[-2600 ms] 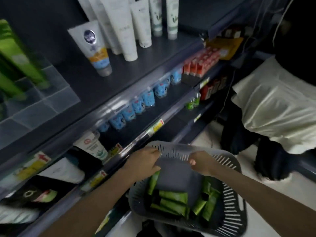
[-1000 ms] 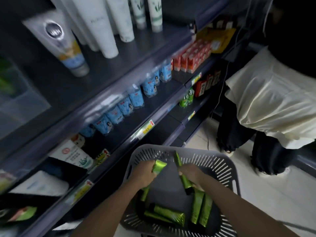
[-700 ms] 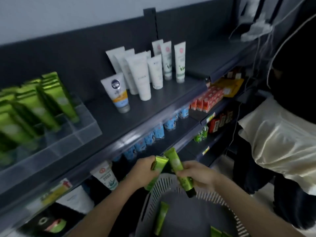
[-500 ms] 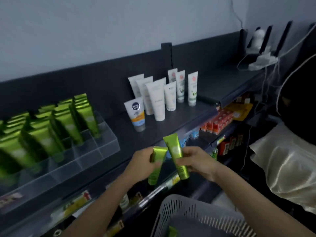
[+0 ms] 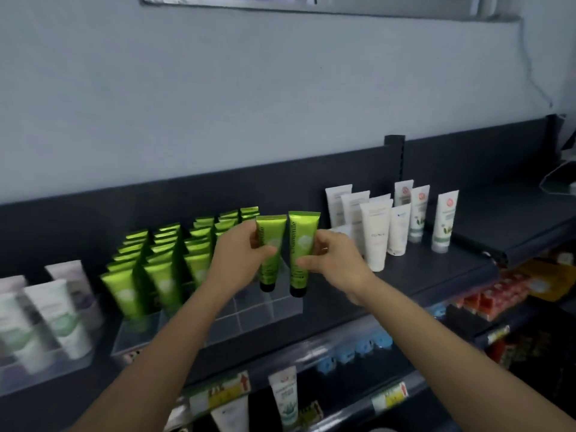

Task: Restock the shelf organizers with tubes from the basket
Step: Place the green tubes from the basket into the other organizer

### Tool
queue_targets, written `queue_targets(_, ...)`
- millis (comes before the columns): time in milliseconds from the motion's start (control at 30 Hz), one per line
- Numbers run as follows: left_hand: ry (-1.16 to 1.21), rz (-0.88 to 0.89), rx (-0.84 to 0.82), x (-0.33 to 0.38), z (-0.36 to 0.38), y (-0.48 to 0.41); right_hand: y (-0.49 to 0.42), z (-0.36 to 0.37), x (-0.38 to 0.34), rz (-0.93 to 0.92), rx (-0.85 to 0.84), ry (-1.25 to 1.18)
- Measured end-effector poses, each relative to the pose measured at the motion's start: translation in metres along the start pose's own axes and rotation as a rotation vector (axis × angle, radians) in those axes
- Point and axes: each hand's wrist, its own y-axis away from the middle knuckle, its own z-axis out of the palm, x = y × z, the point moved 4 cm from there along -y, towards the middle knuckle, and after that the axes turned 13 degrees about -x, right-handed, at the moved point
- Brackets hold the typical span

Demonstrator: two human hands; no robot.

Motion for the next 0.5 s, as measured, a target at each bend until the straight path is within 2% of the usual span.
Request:
queue_targets(100, -0.038, -0.046, 0.093, -0.019, -0.023, -0.003, -0.028, 0.021, -0.008, -0.057, -0.002, 0.068)
queue_targets(233, -0.060, -0.029, 0.121, -0.029, -0.037, -0.008, -0.058, 0.035, -0.009, -0.100, 0.034, 0.129)
queue_targets(400, -0.146, -0.020, 0.053, -0.043, -0.033, -0.020, -0.080, 0.038, 0.007, -0.063, 0.014, 0.182)
queue_targets(500, -0.286, 0.012, -0.031, -0.049, -0.025, -0.024, -0.087, 0.043, 0.021, -0.038, -0.021, 0.208)
